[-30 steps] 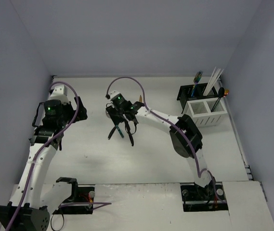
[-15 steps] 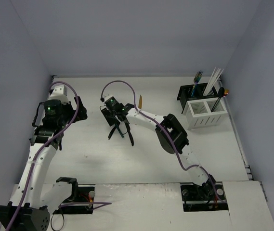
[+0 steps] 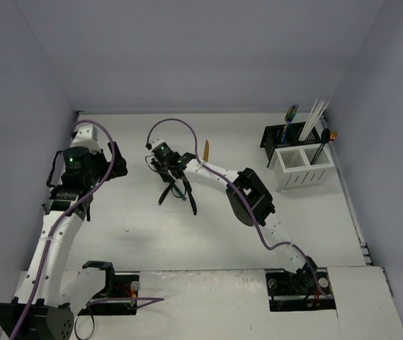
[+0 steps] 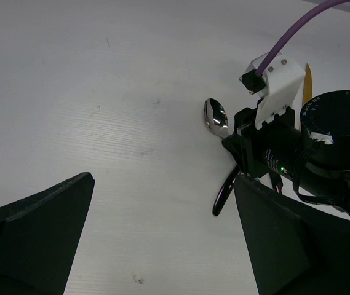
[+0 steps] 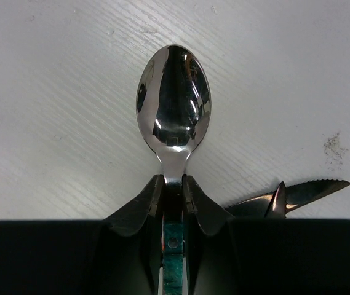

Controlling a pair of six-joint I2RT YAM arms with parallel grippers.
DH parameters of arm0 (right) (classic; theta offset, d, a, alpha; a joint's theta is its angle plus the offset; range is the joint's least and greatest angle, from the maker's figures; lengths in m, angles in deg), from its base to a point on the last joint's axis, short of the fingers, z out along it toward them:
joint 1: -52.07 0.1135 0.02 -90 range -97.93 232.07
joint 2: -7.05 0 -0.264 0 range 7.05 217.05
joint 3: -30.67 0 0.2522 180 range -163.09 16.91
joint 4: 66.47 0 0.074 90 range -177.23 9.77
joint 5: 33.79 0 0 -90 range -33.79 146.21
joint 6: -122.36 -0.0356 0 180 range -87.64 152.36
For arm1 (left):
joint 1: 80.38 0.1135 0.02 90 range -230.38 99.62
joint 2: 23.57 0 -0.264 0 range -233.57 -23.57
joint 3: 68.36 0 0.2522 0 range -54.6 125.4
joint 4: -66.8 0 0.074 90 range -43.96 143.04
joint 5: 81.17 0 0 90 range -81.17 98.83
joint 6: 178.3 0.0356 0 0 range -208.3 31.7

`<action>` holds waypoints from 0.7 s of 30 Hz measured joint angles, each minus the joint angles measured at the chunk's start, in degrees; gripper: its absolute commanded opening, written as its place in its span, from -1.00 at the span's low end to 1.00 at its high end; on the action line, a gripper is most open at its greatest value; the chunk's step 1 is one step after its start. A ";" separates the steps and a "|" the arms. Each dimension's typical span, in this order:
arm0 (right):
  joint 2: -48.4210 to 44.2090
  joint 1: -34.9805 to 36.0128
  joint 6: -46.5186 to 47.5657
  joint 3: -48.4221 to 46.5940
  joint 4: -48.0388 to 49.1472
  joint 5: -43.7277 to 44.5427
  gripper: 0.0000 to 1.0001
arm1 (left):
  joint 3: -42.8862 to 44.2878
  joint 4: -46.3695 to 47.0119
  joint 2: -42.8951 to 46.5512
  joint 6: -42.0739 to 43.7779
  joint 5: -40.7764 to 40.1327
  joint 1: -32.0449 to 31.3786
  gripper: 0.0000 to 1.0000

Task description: Sort the eating utensils into containers

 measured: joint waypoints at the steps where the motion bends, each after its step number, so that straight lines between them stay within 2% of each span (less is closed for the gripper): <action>1: 0.00 0.00 0.05 -0.13 -0.16 0.00 -1.00 | 0.00 0.01 0.00 -0.01 0.01 0.01 0.94; 7: -1.25 -0.06 1.55 -1.23 -1.62 0.91 -1.00 | 0.00 0.00 0.00 -0.13 0.02 0.01 0.94; 10: -5.26 -0.54 2.98 -1.28 -2.80 2.12 -1.00 | 0.00 0.02 0.00 -0.16 0.00 0.01 0.94; 16: -24.04 -5.72 5.20 4.24 0.40 7.20 -1.00 | 0.00 0.00 0.00 -0.16 -0.03 0.07 0.94; 21: -42.73 -18.85 5.62 16.05 8.92 14.11 -1.00 | 0.00 0.04 0.02 -0.21 0.01 0.09 0.94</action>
